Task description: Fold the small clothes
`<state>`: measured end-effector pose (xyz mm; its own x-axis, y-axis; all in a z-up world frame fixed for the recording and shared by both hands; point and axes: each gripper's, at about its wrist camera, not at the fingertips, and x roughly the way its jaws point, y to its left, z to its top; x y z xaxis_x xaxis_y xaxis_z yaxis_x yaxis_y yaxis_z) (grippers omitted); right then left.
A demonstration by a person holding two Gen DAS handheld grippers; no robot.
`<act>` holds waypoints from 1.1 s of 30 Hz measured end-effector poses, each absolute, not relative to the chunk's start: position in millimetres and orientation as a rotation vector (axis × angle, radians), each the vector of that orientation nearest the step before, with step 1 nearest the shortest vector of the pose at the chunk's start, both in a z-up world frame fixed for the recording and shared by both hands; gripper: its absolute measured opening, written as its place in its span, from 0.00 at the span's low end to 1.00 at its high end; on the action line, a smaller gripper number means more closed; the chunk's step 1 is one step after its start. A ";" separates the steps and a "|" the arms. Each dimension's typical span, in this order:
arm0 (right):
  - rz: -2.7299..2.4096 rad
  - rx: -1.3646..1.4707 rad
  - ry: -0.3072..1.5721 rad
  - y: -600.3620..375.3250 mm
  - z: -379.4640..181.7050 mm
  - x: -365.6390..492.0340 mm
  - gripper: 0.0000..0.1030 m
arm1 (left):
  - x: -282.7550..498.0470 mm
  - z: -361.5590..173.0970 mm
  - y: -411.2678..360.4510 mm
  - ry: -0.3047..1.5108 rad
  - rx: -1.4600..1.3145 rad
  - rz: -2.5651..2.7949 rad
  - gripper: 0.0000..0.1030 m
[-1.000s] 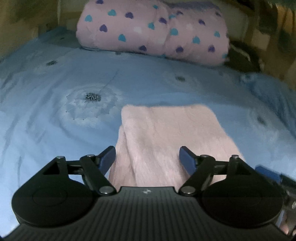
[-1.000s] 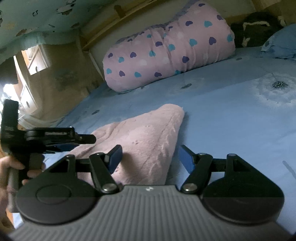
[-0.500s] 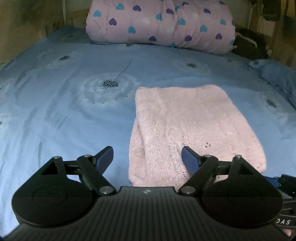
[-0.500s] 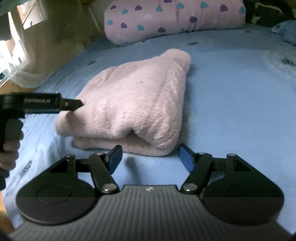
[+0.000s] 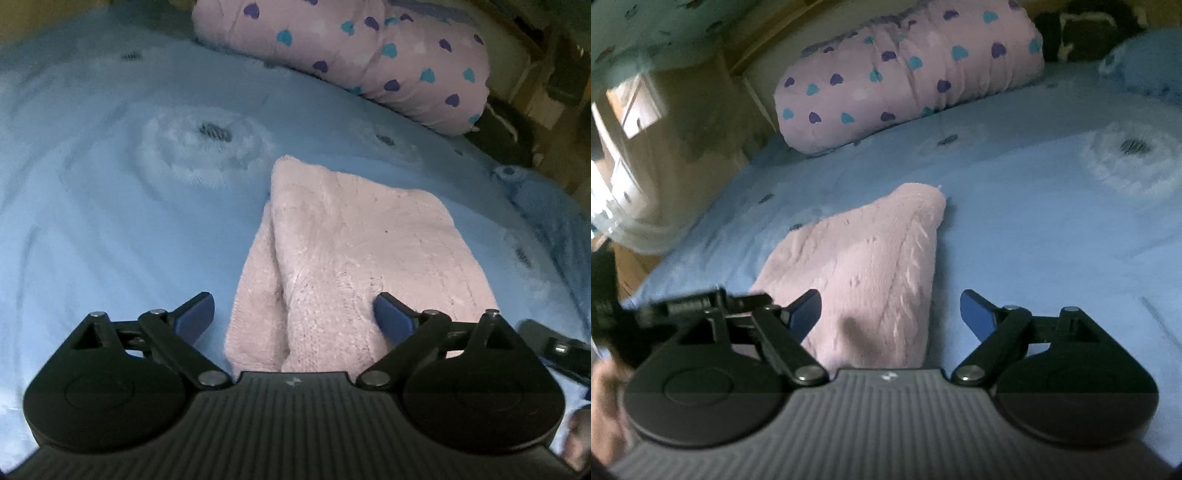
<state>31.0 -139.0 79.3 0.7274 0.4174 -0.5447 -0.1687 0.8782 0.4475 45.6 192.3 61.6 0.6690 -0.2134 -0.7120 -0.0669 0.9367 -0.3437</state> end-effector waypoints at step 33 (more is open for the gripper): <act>0.508 0.550 0.875 -116.9 18.8 100.4 0.89 | 66.1 35.6 194.5 0.883 -0.475 -0.167 1.00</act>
<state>100.4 -116.9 18.8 0.5425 0.6179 -0.5692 -0.1874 0.7495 0.6349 66.1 194.5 35.6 0.6300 -0.3319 -0.7021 -0.0529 0.8836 -0.4652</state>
